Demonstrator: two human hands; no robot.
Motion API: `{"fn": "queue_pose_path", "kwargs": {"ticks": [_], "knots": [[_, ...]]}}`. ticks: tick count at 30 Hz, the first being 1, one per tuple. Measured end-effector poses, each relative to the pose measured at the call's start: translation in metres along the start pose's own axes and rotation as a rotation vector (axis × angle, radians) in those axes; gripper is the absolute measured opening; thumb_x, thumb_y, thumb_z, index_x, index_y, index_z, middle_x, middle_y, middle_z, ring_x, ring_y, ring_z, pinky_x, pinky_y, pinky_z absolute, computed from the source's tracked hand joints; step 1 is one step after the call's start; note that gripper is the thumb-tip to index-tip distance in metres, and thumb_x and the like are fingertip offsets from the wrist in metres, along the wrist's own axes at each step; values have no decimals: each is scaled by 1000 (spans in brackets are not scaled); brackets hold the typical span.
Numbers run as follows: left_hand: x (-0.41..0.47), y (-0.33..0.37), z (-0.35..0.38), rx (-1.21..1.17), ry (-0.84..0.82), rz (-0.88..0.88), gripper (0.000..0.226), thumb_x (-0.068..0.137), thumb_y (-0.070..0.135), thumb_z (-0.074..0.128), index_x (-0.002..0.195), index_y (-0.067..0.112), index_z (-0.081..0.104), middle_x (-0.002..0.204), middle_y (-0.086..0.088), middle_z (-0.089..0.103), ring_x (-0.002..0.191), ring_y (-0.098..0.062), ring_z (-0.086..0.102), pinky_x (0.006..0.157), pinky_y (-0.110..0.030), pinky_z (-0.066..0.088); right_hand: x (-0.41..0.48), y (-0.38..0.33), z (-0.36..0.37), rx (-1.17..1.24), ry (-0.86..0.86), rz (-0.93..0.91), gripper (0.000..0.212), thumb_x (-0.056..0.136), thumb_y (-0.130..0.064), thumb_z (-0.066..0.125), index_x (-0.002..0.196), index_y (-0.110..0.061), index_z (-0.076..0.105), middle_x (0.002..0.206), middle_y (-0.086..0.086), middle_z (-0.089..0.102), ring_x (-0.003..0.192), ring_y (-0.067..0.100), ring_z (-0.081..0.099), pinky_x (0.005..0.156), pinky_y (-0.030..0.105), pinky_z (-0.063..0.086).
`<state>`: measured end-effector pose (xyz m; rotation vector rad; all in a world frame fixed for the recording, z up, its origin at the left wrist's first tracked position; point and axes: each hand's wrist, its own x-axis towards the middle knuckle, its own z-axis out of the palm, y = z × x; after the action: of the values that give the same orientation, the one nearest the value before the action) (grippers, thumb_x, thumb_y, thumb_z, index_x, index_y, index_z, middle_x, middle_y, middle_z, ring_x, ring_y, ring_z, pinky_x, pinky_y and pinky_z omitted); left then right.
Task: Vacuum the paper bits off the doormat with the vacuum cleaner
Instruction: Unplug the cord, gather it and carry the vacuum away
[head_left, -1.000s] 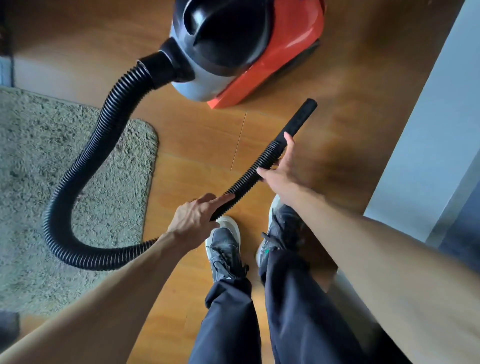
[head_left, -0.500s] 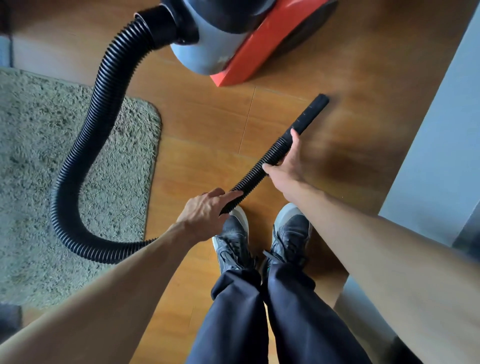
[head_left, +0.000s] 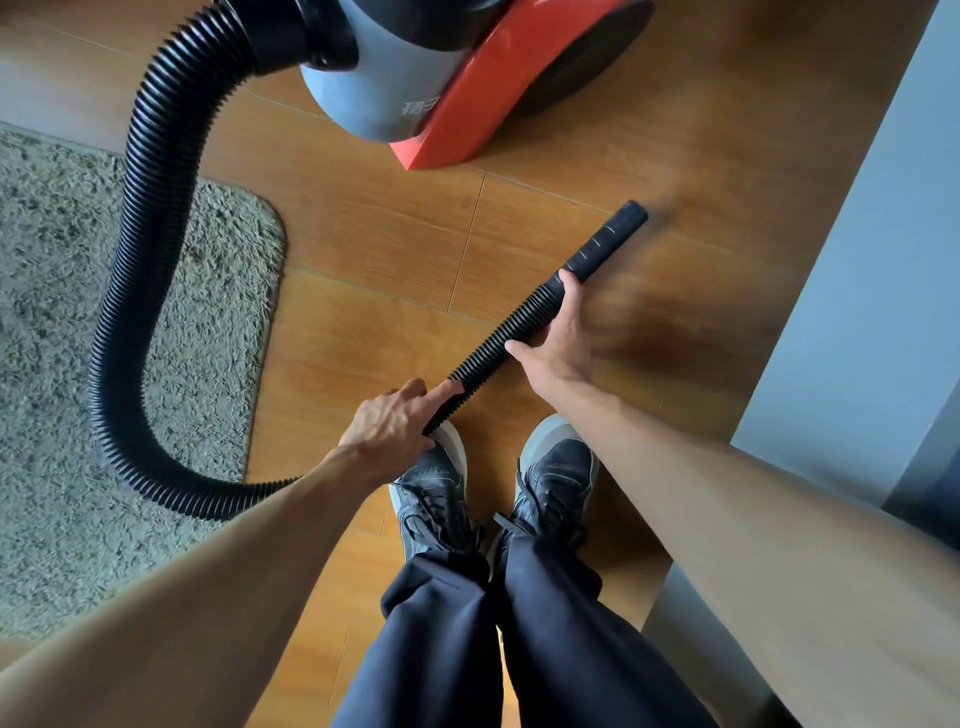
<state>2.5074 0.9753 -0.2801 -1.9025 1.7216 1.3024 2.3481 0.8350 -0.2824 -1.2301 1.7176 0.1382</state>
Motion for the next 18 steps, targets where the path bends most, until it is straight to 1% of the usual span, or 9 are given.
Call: {"fn": "queue_pose_path", "kwargs": {"ticks": [3,5,8,9,11,14,16,18], "knots": [[4,-5,3,-10,-1,12,74,91,20,67,151,36,26,118,-3,52,95,-26,60,65,-35,48,-1,1,0,-44,6,17,96,81,-12,76,149,-37,13,143,4,48,118,25,56,79,29,44],[8,-11,3,17,6,34,73,93,26,65,152,37,23,119,-1,53,101,-25,58,67,-35,48,-1,0,1,-76,14,35,95,82,-15,76,149,-37,12,141,6,50,115,26,58,77,30,45],[12,-24,8,108,42,83,74,95,36,60,154,41,16,121,1,51,104,-22,55,70,-32,51,-1,1,4,-118,32,53,96,80,-20,78,148,-37,11,138,6,52,115,27,58,82,36,49],[12,-28,11,144,62,91,73,97,34,58,154,42,14,122,2,50,103,-20,54,69,-31,52,-2,2,4,-129,37,59,97,80,-22,78,148,-36,11,137,6,53,114,27,59,83,38,50],[14,-34,17,200,112,107,75,99,22,57,154,44,10,123,1,49,101,-19,54,66,-29,54,-4,4,4,-151,45,67,97,79,-25,79,148,-33,11,134,8,55,112,29,60,85,42,53],[15,-41,24,221,170,165,84,96,12,61,148,44,4,122,-4,51,96,-22,56,57,-29,52,-5,6,4,-183,62,71,96,79,-26,79,148,-28,12,134,11,55,109,30,61,85,45,54],[15,-43,27,214,201,186,86,92,8,65,147,40,7,118,-6,54,92,-24,57,52,-31,51,-5,9,5,-196,66,91,95,79,-28,79,147,-26,13,131,10,56,106,31,62,82,44,54],[14,-43,26,190,211,200,83,90,9,67,146,38,12,116,-6,55,90,-24,58,51,-33,53,-7,11,6,-210,75,111,93,79,-28,79,146,-25,13,127,10,58,102,31,63,80,44,54]]}}
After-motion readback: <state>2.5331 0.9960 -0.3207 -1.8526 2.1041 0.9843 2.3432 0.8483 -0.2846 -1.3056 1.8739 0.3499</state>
